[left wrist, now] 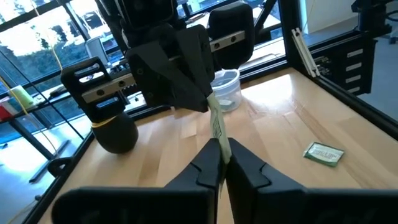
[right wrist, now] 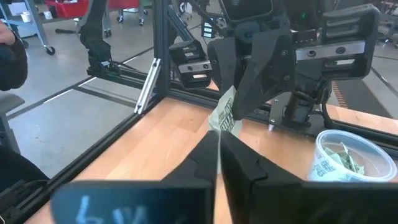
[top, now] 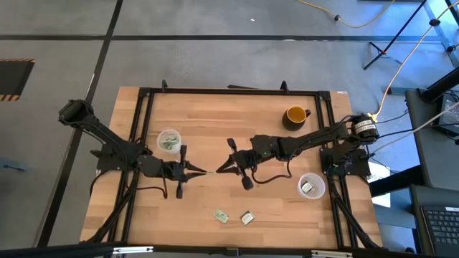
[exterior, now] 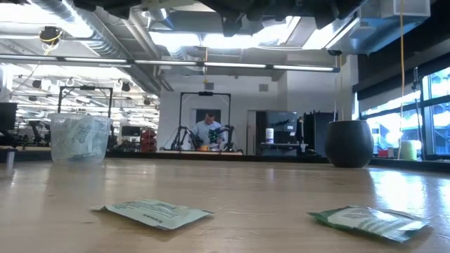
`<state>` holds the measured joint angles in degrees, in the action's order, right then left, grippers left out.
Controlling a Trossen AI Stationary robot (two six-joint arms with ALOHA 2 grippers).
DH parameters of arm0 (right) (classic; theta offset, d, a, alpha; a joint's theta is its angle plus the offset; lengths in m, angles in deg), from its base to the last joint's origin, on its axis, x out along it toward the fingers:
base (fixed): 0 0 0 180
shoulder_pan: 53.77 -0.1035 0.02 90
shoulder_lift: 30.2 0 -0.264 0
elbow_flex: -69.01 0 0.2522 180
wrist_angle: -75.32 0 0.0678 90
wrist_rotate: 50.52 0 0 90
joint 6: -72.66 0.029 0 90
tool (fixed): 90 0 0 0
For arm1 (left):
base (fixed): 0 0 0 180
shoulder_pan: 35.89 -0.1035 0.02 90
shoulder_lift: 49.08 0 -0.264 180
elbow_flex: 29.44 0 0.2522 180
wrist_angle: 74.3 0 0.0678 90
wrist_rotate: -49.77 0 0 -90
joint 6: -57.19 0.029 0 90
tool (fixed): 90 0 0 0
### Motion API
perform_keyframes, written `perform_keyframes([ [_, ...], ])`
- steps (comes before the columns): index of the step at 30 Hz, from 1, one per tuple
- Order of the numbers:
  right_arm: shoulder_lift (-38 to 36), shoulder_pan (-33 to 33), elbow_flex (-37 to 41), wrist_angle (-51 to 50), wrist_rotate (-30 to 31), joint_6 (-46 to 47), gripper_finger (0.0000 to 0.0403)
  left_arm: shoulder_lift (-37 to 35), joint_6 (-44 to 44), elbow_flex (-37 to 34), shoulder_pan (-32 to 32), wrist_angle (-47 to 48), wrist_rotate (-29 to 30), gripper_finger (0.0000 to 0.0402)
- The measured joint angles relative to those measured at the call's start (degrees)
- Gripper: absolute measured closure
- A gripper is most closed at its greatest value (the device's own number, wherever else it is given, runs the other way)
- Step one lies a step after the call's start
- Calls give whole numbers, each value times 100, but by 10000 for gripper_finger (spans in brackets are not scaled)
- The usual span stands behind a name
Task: Pick and place Stevia / Truvia into bins
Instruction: Put the white stevia packet into the left transparent container
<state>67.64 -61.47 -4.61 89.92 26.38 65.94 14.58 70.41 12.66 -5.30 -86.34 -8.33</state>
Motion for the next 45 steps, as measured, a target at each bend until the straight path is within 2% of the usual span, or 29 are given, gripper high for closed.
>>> perform_keyframes([
  [5,0,2,-8,-107,39,34,317,-2,-169,0,0,68,180,394],
  [7,0,1,-9,-266,256,42,288,-54,-285,0,0,212,345,392],
  [10,0,2,-9,-750,578,13,254,-242,-567,0,0,620,626,391],
  [13,0,7,-9,-1301,622,20,233,-552,-1049,15,0,1248,787,393],
  [19,1,-42,-9,-1738,616,22,221,-1081,-2515,634,0,3633,957,393],
  [24,2,-50,-9,-1749,614,11,220,-1069,-4742,1461,-103,6503,1331,393],
  [28,2,-50,-9,-1749,614,2,221,-901,-6437,1688,-447,8371,1006,393],
  [32,1,-50,-9,-1746,611,-56,221,-653,-7476,1690,-869,9644,552,393],
  [35,2,-50,-7,-1746,602,-136,221,-404,-7674,1690,-1093,9934,529,393],
  [41,2,-50,-7,-1747,599,-133,221,207,-6977,1694,-1446,9885,71,393],
  [45,2,-50,-4,-1746,601,-133,221,667,-6636,1694,-1582,9881,-38,392],
])
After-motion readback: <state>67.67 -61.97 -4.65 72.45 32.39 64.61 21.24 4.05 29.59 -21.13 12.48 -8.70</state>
